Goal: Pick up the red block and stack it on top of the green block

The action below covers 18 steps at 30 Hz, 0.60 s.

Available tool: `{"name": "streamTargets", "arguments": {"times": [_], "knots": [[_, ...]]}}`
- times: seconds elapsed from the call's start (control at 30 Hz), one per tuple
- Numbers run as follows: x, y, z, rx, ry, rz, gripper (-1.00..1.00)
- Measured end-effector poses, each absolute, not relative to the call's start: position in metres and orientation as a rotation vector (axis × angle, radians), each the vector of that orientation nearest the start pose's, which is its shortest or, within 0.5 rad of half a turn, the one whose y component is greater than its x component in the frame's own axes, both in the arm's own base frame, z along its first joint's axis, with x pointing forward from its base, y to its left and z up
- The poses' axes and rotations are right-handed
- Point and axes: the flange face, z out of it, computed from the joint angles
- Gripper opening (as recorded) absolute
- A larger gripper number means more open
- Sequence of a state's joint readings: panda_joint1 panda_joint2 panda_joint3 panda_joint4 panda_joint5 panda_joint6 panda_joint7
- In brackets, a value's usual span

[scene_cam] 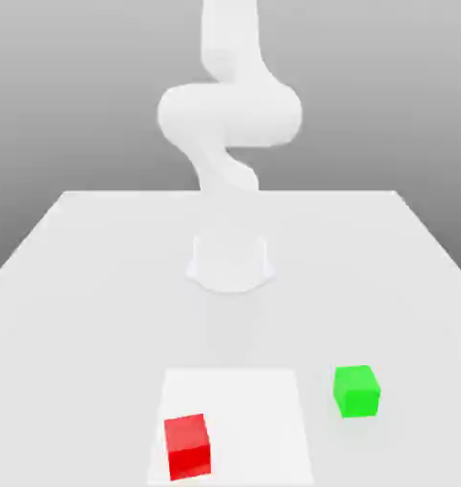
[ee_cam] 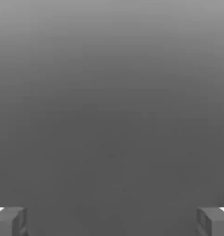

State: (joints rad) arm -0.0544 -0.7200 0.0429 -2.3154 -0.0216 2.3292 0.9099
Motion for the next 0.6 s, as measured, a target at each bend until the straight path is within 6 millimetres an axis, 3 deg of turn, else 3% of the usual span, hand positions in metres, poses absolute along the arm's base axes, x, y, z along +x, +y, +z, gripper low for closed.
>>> {"name": "streamTargets", "arguments": {"times": [0.13, 0.3, 0.43, 0.6], "knots": [[0.421, -0.004, 0.616, -2.395, 1.456, -0.861, 0.00], [0.461, -0.017, 0.535, -2.312, 1.760, -0.723, 0.00], [0.481, -0.029, 0.468, -2.214, 1.988, -0.605, 0.00], [0.492, -0.044, 0.384, -2.054, 2.251, -0.443, 0.00]]}}
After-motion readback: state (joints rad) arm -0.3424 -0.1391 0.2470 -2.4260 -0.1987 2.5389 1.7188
